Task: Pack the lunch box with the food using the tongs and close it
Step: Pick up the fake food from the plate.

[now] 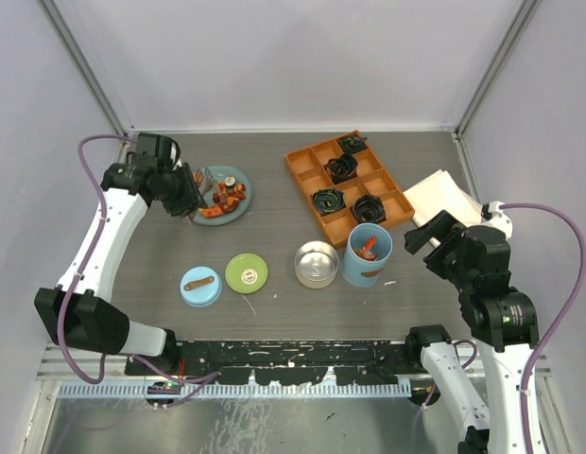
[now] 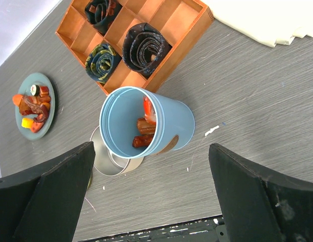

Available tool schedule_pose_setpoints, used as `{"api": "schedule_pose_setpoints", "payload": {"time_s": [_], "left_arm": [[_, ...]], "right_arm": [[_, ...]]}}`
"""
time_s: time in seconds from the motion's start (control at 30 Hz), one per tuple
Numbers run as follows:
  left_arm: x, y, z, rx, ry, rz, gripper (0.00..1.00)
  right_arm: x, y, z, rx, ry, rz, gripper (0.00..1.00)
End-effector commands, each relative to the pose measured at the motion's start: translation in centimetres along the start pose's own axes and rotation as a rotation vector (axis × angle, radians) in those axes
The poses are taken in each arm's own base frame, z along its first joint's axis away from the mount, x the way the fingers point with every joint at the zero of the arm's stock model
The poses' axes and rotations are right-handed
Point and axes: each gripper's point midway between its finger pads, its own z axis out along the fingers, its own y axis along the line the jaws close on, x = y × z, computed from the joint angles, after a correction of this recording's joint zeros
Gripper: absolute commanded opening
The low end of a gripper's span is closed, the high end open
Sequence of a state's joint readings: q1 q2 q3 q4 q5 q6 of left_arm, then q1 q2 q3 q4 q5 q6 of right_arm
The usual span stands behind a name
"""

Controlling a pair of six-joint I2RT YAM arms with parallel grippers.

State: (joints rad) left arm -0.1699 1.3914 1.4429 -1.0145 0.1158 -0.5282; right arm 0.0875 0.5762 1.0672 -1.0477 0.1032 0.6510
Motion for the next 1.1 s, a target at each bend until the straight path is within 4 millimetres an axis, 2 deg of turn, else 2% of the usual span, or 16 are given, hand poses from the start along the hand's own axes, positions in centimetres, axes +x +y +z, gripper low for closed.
{"api": "schedule_pose_setpoints", "payload": {"time_s": [0.0,0.13,0.33,0.57,1.07], "left_arm": [[-1.1,2.5,0.7,-0.095,-0.037,0.009,0.34],[-1.1,3.9,2.1,-0.166,-0.008,0.008,0.36],[-1.4,5.0,3.4,-0.219,-0.004,0.009,0.38],[-0.9,5.4,5.4,-0.226,0.041,0.003,0.38],[0.2,5.8,7.9,-0.220,0.105,-0.014,0.41]], "right_arm": [[-1.2,0.9,0.2,-0.027,-0.038,0.014,1.00],[-1.1,0.8,0.2,-0.026,-0.038,0.011,1.00],[-1.3,0.6,0.0,-0.016,-0.046,0.009,1.00],[-1.1,0.5,0.1,-0.010,-0.042,0.011,1.00],[-1.0,0.3,0.2,-0.002,-0.039,0.008,1.00]]}}
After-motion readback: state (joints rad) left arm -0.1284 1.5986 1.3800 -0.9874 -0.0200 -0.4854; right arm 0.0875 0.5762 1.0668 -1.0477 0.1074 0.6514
